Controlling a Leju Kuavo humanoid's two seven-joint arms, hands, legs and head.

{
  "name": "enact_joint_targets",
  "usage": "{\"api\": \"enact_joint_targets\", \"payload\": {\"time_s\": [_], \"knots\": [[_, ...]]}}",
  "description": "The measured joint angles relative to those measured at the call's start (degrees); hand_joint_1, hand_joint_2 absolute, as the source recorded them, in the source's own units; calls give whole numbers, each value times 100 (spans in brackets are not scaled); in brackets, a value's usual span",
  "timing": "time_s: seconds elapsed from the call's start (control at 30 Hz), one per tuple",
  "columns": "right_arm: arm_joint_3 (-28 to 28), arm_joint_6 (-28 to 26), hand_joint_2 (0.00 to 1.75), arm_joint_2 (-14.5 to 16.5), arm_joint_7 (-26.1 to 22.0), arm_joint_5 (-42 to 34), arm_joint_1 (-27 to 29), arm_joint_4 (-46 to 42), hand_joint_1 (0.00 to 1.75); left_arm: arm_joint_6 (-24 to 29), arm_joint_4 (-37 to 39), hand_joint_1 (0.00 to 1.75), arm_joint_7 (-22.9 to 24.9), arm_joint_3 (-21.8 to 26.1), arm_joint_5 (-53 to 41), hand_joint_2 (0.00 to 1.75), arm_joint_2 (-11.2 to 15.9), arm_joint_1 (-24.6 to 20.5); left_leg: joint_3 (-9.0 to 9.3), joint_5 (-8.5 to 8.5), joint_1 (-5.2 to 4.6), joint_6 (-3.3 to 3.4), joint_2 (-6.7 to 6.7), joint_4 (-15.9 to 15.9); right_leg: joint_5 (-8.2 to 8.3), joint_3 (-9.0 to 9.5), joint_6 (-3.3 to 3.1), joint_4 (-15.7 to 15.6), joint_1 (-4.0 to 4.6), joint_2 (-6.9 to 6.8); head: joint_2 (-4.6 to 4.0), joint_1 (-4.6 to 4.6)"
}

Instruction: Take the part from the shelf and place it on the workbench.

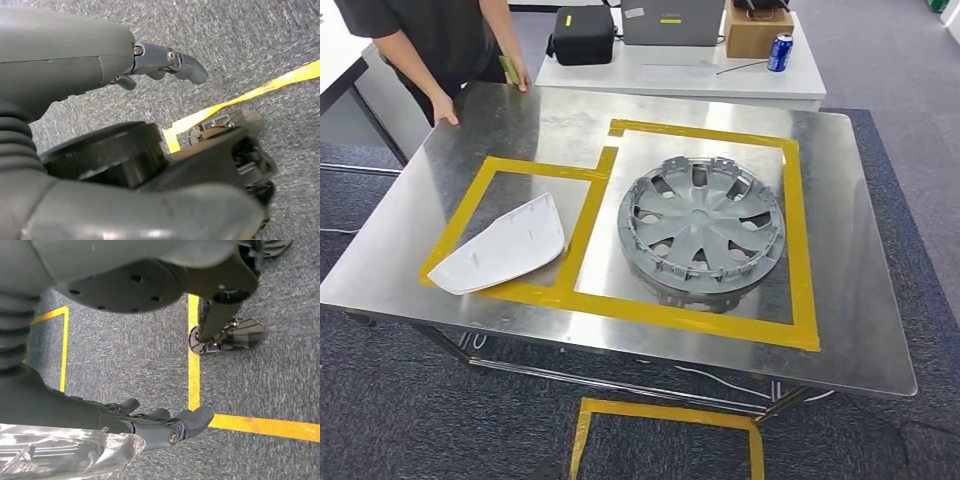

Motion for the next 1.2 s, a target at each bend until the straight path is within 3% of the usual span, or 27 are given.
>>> {"api": "enact_joint_targets", "payload": {"time_s": [0.1, 0.13, 0.17, 0.2, 0.27, 0.3, 0.33, 0.37, 0.43, 0.47, 0.5, 0.57, 0.6, 0.63, 0.67, 0.73, 0.8, 0.83, 0.87, 0.93, 0.97, 1.0, 1.07, 1.1, 1.13, 1.17, 1.2], "knots": [[27, 0, 0, -10, 4, 32, 11, 1, 0, -11, 8, 0, 13, -66, 1, 0, -40, -10, -12, 29, 61, -11, 4, -44, -558, -568, 118, 1115, -57, -2, 0, 20], [38, 1, 0, -14, 10, 50, 19, 2, 0, -22, 13, 0, 15, -80, 2, 0, -47, -10, -24, 34, 87, -36, 2, -40, -602, -723, 171, 1391, -91, -3, 0, 18], [49, -1, 0, -19, 19, 79, 26, 2, 0, -35, 17, 0, 15, -93, 6, 0, -50, -10, -38, 40, 125, -76, -4, -30, -522, -785, 231, 1466, -129, -5, 0, 17], [63, -5, 0, -25, 30, 118, 31, 2, 0, -49, 21, 0, 15, -103, 15, 0, -51, -10, -56, 45, 180, -136, -13, -12, -329, -733, 304, 1300, -178, -7, 0, 17], [101, -21, 0, -20, 52, 212, 22, 7, 0, -72, 22, 0, 9, -110, 48, 0, -35, -10, -113, 46, 301, -310, -69, 62, 100, -430, 510, 602, -278, 53, 1, 28], [123, -33, 0, -8, 61, 262, 22, 14, 0, -86, 26, 0, 1, -110, 73, 0, -26, -13, -138, 52, 337, -409, -105, 97, 234, -366, 544, 418, -316, 135, 0, 37], [149, -47, 0, 9, 70, 319, 26, 22, 0, -101, 29, 0, -13, -109, 100, 0, -12, -21, -167, 67, 352, -500, -150, 132, 243, -366, 517, 353, -334, 219, 0, 32], [180, -66, 0, 23, 83, 379, 32, 31, 0, -123, 32, 0, -33, -107, 131, 0, 4, -30, -192, 101, 342, -575, -191, 141, 186, -452, 421, 475, -321, 285, 0, 15], [245, -113, 0, 22, 104, 490, 37, 37, 0, -171, 38, 0, -79, -89, 192, 0, 23, -20, -252, 173, 357, -659, -229, 138, 103, -626, 146, 667, -309, 256, 0, -58], [271, -132, 0, 25, 113, 526, 28, 37, 0, -194, 40, 0, -94, -72, 215, 0, 37, -4, -320, 98, 347, -635, -188, 218, 114, -702, 41, 740, -274, 202, 0, -123], [296, -147, 0, 33, 116, 555, 21, 38, 0, -212, 43, 0, -104, -54, 230, 0, 50, 11, -442, -108, 314, -567, -131, 450, 149, -760, -49, 767, -230, 145, 0, -185], [352, -172, 0, 57, 126, 622, 14, 39, 0, -245, 45, 0, -114, -26, 253, 0, 77, 18, -816, -784, 141, -351, -22, 1369, 262, -882, -200, 768, -99, 5, 0, -311], [383, -182, 0, 69, 132, 661, 13, 39, 0, -262, 45, 0, -116, -15, 260, 0, 90, 17, -991, -1082, 32, -245, -13, 1889, 321, -942, -263, 765, -25, -64, 0, -330], [413, -190, 0, 81, 139, 696, 9, 39, 0, -279, 45, 0, -116, -5, 266, 0, 105, 21, -1085, -1261, -76, -140, -14, 2281, 373, -1013, -317, 764, 56, -135, 0, -345], [439, -195, 0, 93, 147, 720, 3, 39, 0, -291, 45, 0, -116, 4, 269, 0, 120, 28, -1064, -1311, -179, -25, -14, 2467, 421, -1082, -365, 765, 138, -203, 0, -349], [486, -207, 0, 114, 155, 739, -11, 39, 0, -306, 45, 0, -115, 19, 275, 0, 146, 39, -696, -1158, -381, 238, 9, 2204, 508, -1205, -437, 765, 286, -326, 0, -347], [519, -215, 0, 133, 158, 744, -21, 39, 0, -310, 45, 0, -115, 28, 279, 0, 172, 26, -85, -1045, -573, 486, 217, 1446, 582, -1287, -468, 773, 385, -429, 0, -347], [530, -216, 0, 143, 167, 749, -20, 40, 0, -314, 45, 0, -114, 30, 279, 0, 180, 10, 142, -1047, -635, 548, 324, 1116, 618, -1312, -472, 780, 419, -489, 1, -344], [538, -216, 0, 149, 179, 756, -20, 40, 0, -319, 45, 0, -115, 31, 279, 0, 185, -3, 267, -1065, -675, 566, 391, 902, 657, -1325, -472, 784, 437, -558, 1, -343], [553, -215, 0, 152, 210, 782, -23, 41, 0, -334, 47, 0, -114, 34, 277, 0, 188, -3, 262, -1008, -673, 535, 319, 766, 727, -1346, -459, 783, 445, -674, 1, -336], [558, -215, 0, 152, 227, 796, -29, 42, 0, -340, 49, 0, -114, 38, 272, 0, 194, 10, 217, -947, -656, 533, 260, 751, 704, -1366, -422, 803, 433, -610, 0, -337], [563, -215, 0, 153, 242, 808, -28, 42, 0, -344, 51, 0, -114, 41, 264, 0, 200, 20, 160, -880, -630, 544, 208, 740, 584, -1402, -368, 887, 419, -479, 0, -334], [566, -215, 0, 157, 273, 824, -16, 43, 0, -347, 54, 0, -114, 45, 242, 0, 203, 17, -13, -723, -585, 560, 80, 731, 69, -1531, -249, 1371, 367, -154, 1, -328], [566, -214, 0, 159, 282, 832, -10, 44, 0, -348, 54, 0, -114, 45, 232, 0, 201, 11, -113, -642, -572, 558, 9, 732, -207, -1600, -216, 1721, 338, -81, 1, -325], [567, -214, 0, 159, 290, 841, -10, 45, 0, -348, 54, 0, -113, 45, 223, 0, 197, 11, -221, -555, -560, 543, -62, 736, -374, -1642, -197, 2044, 311, -55, 2, -324], [568, -214, 0, 159, 294, 852, -14, 46, 0, -348, 54, 0, -112, 46, 215, 0, 197, 15, -327, -470, -545, 522, -123, 740, -394, -1625, -183, 2241, 289, -49, 2, -325], [573, -213, 0, 159, 296, 869, -19, 46, 0, -348, 55, 0, -110, 48, 212, 0, 198, 19, -431, -388, -526, 496, -182, 743, -284, -1527, -168, 2264, 266, -44, 2, -326]]}}
